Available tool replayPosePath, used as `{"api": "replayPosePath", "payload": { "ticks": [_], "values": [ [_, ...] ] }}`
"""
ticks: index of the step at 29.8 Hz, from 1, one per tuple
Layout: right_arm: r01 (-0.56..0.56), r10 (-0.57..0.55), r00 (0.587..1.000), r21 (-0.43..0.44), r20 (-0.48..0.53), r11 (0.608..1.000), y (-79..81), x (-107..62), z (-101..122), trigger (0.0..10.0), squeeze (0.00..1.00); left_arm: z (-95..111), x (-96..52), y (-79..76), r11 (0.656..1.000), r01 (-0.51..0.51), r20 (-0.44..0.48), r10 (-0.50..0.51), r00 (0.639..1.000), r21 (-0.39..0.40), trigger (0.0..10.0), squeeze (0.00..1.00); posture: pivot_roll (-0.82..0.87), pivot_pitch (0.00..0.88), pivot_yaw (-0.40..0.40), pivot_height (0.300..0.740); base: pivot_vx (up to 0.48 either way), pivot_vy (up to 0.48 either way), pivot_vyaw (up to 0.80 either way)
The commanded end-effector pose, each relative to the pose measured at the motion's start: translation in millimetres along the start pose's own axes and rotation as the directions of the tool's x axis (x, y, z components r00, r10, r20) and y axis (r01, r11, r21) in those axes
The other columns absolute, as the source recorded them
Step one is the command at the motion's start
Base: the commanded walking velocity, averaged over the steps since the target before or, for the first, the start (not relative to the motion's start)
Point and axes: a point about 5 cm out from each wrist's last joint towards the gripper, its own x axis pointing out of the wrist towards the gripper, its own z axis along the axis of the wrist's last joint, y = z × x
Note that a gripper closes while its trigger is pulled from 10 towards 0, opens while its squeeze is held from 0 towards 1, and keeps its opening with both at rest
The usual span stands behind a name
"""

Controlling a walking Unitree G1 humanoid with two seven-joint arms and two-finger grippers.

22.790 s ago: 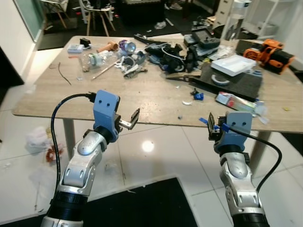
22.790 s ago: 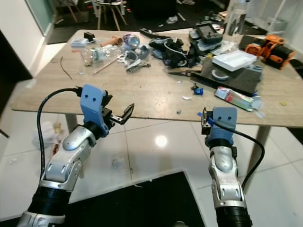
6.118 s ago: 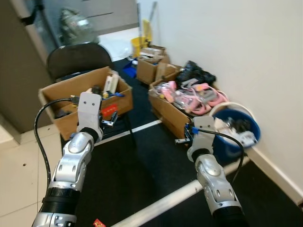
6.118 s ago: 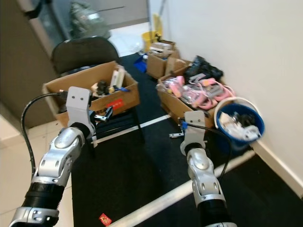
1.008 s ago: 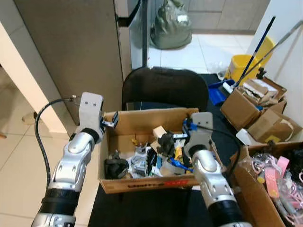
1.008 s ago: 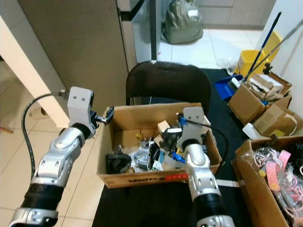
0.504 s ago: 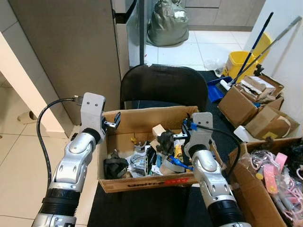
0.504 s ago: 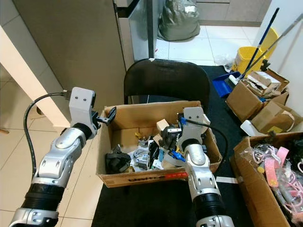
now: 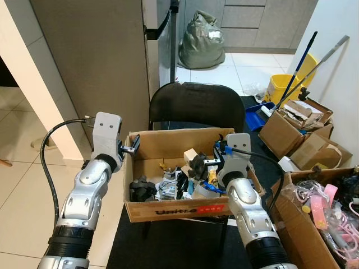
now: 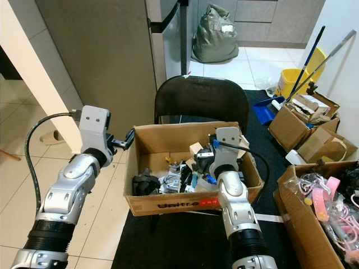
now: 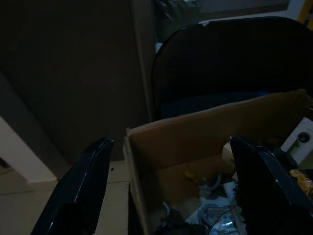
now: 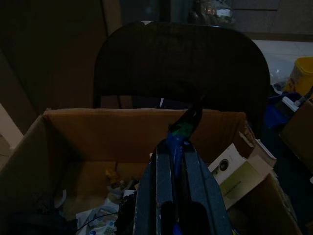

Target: Picking trash to rubbish bin

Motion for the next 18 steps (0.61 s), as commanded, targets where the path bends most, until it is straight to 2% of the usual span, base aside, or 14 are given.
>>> {"api": "replayPosePath", "payload": {
  "ticks": [1,4,6,9,12,14,18],
  "values": [
    [-0.001,0.001,1.0,0.012,-0.017,1.0,0.1,-1.7,-5.0,10.0,0.0,0.7,0.7,3.1,1.0,-0.021,-0.014,0.022,1.0,0.008,10.0,0.0,0.04,0.093,0.038,0.74,0.0,0.0,0.0],
    [-0.002,0.002,1.0,0.012,-0.02,1.0,0.6,-1.4,-5.1,10.0,0.0,-0.7,1.1,4.9,0.999,-0.038,-0.02,0.039,0.999,0.014,10.0,0.0,0.04,0.094,0.038,0.74,0.0,0.0,0.0],
    [-0.004,0.005,0.999,0.009,-0.049,1.0,2.1,-1.1,-8.5,10.0,0.0,-4.4,2.0,11.3,0.992,-0.124,-0.052,0.123,0.991,-0.018,10.0,0.0,0.04,0.095,0.037,0.74,0.0,0.0,0.0],
    [0.017,-0.015,0.996,0.019,-0.09,1.0,0.2,-1.5,-14.5,10.0,0.0,-7.0,2.4,12.9,0.988,-0.155,-0.075,0.153,0.985,-0.018,10.0,0.0,0.04,0.096,0.035,0.74,0.0,0.0,0.0],
    [0.042,-0.036,0.989,0.039,-0.145,0.998,-3.1,-2.9,-24.0,10.0,0.0,-14.7,1.8,14.1,0.987,-0.159,-0.117,0.161,0.98,0.027,10.0,0.0,0.04,0.098,0.035,0.74,0.0,0.0,0.0],
    [0.049,-0.042,0.987,0.04,-0.154,0.998,-4.0,-3.4,-26.1,10.0,0.0,-18.8,1.2,14.7,0.987,-0.16,-0.134,0.163,0.978,0.029,10.0,0.0,0.04,0.098,0.035,0.74,0.0,0.0,0.0],
    [0.061,-0.062,0.981,-0.008,-0.183,0.998,-8.8,-6.1,-34.3,10.0,0.0,-28.0,-2.1,15.2,0.987,-0.159,-0.152,0.162,0.975,0.03,10.0,0.0,0.04,0.103,0.034,0.74,0.0,0.0,0.0]
  ]
}}
